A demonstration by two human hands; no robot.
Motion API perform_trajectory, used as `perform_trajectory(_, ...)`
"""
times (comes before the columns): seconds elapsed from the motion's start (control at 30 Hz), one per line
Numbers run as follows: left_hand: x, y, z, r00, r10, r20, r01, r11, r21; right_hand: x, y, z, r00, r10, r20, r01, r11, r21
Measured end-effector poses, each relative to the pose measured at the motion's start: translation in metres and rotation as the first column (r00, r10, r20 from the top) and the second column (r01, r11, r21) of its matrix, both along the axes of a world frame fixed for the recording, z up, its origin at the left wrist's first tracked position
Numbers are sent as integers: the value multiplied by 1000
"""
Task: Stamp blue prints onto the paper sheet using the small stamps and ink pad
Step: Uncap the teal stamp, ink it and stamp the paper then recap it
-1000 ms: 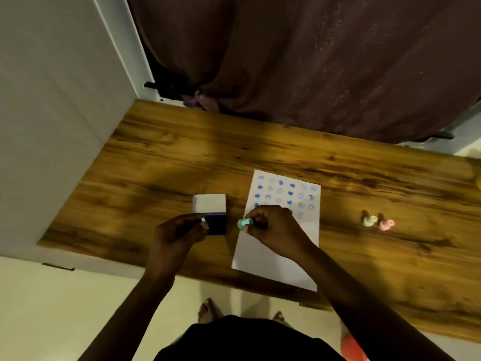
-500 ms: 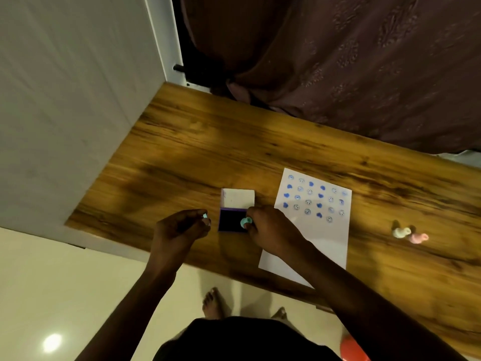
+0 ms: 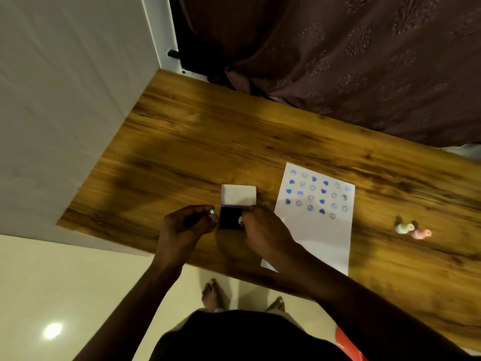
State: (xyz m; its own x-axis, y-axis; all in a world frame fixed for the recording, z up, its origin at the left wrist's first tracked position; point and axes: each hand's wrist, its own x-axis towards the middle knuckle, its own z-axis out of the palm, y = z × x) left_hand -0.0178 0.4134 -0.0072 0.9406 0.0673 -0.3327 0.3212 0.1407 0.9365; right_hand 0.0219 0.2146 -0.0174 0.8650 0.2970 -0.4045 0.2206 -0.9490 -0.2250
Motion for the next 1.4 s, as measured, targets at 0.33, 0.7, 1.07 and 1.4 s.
perform_trajectory(0.33,6,-15,13,997,-39,60,37,999,36,5,0,-3,993,-93,-66,96,995,34)
perform_trajectory(0.7,9,-44,21,996,-84,42,82,996,48,4,-51,26,883,-434,-179,453,686,570)
perform_trajectory(1.07,8,-118,13,975,-222,24,220,974,61,-25,-199,31,490,-803,-340,766,210,608)
perform_trajectory(1.4,8,-151,8,966,-256,-33,258,964,57,-14,-234,15,821,-535,200,522,845,119)
